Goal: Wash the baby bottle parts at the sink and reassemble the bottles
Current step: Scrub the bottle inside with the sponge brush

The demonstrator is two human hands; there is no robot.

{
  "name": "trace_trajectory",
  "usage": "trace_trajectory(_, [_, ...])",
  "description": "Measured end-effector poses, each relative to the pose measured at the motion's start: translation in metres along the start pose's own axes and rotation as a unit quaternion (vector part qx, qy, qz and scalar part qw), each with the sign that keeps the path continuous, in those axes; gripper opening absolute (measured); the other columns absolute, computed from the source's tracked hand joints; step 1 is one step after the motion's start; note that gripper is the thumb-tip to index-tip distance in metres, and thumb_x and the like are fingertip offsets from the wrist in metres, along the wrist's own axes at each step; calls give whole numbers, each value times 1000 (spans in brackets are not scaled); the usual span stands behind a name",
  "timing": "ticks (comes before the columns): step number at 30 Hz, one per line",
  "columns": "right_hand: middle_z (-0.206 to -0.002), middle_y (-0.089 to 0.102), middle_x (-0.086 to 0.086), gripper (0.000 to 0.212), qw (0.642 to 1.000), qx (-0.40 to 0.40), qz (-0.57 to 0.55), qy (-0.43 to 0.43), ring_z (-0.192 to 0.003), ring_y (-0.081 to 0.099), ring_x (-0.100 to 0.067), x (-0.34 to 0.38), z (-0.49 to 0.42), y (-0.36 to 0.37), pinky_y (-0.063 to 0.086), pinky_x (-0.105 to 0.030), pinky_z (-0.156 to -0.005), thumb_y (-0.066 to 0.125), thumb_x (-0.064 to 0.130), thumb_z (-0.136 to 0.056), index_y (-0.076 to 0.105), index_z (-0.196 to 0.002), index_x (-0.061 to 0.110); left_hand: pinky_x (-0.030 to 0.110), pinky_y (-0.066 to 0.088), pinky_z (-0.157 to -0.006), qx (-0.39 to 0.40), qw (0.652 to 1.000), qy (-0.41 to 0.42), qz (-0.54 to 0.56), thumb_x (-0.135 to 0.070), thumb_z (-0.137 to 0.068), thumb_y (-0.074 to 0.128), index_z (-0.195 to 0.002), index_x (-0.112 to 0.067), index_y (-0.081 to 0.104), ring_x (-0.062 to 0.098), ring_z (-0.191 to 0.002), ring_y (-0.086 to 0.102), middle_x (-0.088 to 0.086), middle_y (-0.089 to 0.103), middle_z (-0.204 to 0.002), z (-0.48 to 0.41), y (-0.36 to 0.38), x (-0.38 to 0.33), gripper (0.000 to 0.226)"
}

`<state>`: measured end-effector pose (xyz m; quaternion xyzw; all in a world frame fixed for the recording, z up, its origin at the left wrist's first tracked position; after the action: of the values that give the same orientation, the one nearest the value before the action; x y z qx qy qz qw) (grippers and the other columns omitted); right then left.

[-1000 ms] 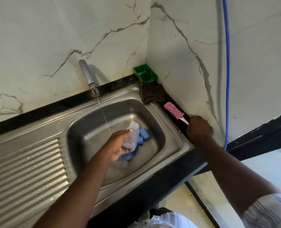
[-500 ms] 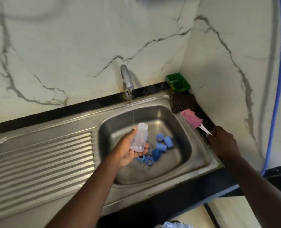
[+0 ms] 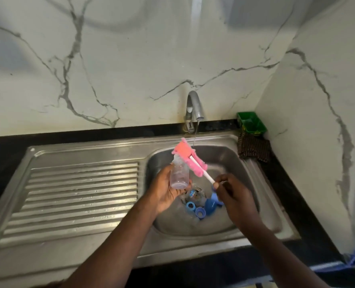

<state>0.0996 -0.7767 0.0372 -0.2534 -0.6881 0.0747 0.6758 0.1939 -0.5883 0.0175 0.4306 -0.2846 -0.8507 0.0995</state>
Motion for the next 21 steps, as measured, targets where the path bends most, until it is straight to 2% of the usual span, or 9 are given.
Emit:
trace_trajectory(4, [-75, 67, 14, 17, 997, 38, 46, -44, -66, 63, -7, 9, 2, 13, 51, -24, -58, 68, 19, -92, 60, -82, 29, 33, 61, -69, 58, 997, 50, 13, -22, -87, 60, -115, -4, 66, 25, -86, 72, 20, 71, -106, 13, -3, -12, 34])
trace_trajectory(8, [-65, 62, 12, 17, 998, -17, 45, -38, -62, 58, 0, 13, -10, 19, 41, -10, -55, 69, 13, -91, 60, -79, 19, 33, 57, -69, 55, 997, 44, 17, -33, -91, 57, -120, -6, 63, 23, -82, 67, 16, 70, -101, 21, -8, -12, 40])
trace_trajectory(10, [-66, 61, 10, 16, 997, -10, 57, -55, -62, 57, -3, 15, -13, 21, 42, -13, -54, 68, 16, -92, 59, -79, 20, 34, 56, -70, 53, 997, 51, 10, -34, -93, 55, -117, -9, 66, 23, -82, 66, 16, 69, -101, 22, -9, -12, 37])
trace_trajectory(13, [-70, 62, 16, 23, 992, 31, 71, -96, -62, 59, -5, 14, -11, 24, 45, -20, -55, 69, 20, -92, 54, -78, 29, 31, 56, -66, 63, 994, 84, -11, -23, -88, 59, -95, -20, 80, 20, -81, 67, 12, 72, -99, 25, -11, -16, 22])
trace_trajectory(14, [-69, 62, 17, 22, 992, 26, 75, -98, -62, 58, -5, 15, -12, 24, 45, -19, -55, 69, 19, -92, 55, -77, 29, 31, 55, -66, 62, 994, 86, -15, -23, -87, 60, -95, -19, 79, 20, -81, 67, 12, 72, -98, 26, -11, -17, 21])
trace_trajectory(18, [-65, 60, 15, 19, 994, -13, 83, -66, -60, 56, -4, 16, -18, 22, 45, -24, -55, 67, 20, -93, 55, -79, 21, 35, 53, -71, 46, 996, 77, -16, -31, -89, 59, -115, -9, 64, 21, -81, 66, 12, 71, -97, 26, -12, -15, 35])
trace_trajectory(21, [-65, 59, 17, 20, 989, 33, 90, -113, -58, 56, -6, 15, -11, 26, 46, -24, -54, 67, 25, -93, 53, -79, 30, 31, 57, -64, 54, 994, 89, -19, -15, -86, 61, -109, -6, 66, 20, -77, 67, 14, 70, -95, 26, -11, -15, 25])
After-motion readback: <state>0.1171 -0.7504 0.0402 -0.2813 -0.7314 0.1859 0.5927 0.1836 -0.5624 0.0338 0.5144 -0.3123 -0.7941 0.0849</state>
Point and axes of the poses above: each hand's wrist, its own z-axis away from the middle knuckle, its own y-axis out of the palm, x = y × z, the point moved 1 cm from there along -z, towards the middle knuckle
